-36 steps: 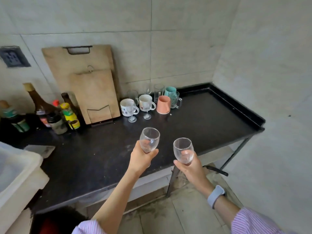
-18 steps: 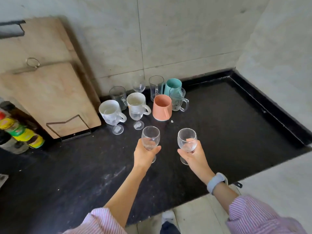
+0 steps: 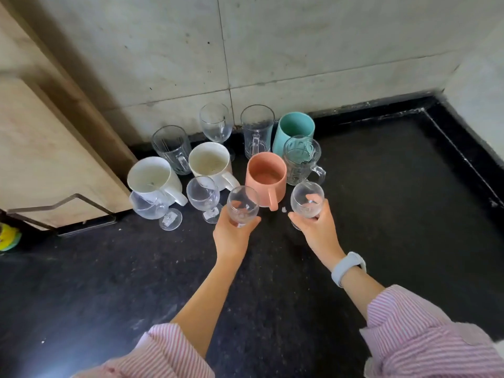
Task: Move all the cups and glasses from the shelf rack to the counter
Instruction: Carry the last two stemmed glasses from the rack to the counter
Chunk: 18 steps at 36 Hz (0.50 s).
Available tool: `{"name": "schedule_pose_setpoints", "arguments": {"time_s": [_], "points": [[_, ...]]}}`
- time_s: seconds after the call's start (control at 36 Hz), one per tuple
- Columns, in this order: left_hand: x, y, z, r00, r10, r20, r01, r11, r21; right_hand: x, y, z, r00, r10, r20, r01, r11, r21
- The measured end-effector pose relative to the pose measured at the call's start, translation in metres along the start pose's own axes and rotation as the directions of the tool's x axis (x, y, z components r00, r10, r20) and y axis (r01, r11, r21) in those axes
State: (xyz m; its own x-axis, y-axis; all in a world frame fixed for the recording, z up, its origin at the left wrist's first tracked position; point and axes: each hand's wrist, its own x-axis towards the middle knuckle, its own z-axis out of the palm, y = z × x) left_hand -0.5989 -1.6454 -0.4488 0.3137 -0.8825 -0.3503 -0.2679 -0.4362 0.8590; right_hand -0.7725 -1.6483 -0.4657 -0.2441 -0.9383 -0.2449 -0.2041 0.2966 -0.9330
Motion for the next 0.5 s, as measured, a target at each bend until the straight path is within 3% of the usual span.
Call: {"name": "schedule_pose_setpoints", "arguments": {"time_s": [0.5], "points": [[0.036, -0.006, 0.014, 0.999, 0.026, 0.018, -0.025, 0.997, -0.070, 0.030, -0.004, 0.010, 0.999, 0.022, -0.043, -0.022, 1.000, 0.006]]}}
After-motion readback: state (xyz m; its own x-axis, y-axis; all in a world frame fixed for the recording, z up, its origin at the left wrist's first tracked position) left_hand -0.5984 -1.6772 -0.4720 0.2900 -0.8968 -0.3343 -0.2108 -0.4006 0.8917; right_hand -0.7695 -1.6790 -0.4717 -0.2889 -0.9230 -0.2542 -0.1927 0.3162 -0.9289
